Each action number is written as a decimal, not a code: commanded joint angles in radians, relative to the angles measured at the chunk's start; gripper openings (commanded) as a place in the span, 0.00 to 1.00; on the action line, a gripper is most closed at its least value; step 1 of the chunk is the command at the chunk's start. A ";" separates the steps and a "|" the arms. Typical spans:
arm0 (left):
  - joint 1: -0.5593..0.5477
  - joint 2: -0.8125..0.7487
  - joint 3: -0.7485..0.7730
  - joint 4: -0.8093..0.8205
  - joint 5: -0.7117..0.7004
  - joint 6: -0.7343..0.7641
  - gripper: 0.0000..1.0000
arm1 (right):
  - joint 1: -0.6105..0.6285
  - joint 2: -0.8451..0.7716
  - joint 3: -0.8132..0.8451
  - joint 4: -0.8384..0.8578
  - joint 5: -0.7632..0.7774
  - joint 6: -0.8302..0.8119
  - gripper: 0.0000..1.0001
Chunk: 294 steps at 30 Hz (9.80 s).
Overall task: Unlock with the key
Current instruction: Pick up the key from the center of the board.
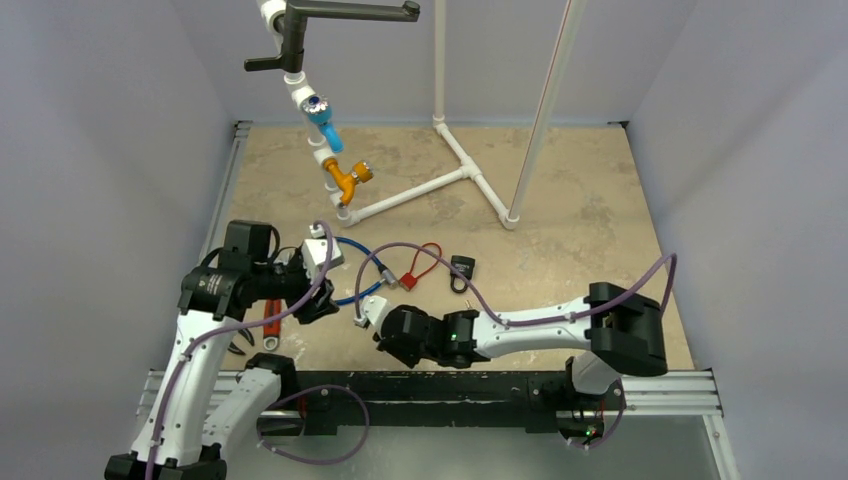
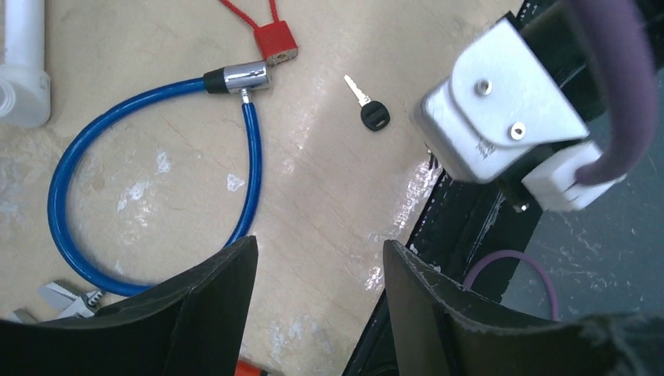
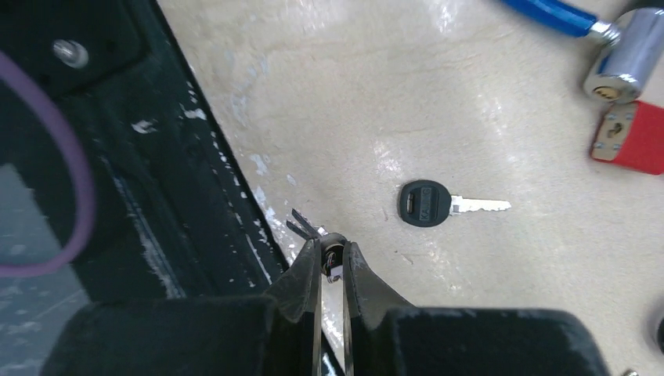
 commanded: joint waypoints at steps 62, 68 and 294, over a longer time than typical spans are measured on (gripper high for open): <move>-0.063 -0.552 -0.186 0.425 0.452 0.382 0.16 | -0.064 -0.320 0.270 0.007 -0.070 0.185 0.00; -0.063 -0.366 -0.047 0.336 0.383 0.090 0.15 | -0.064 -0.320 0.274 0.010 -0.077 0.187 0.00; -0.199 -0.189 0.153 0.183 0.332 -0.354 0.00 | -0.055 -0.440 0.255 0.054 -0.351 -0.409 0.54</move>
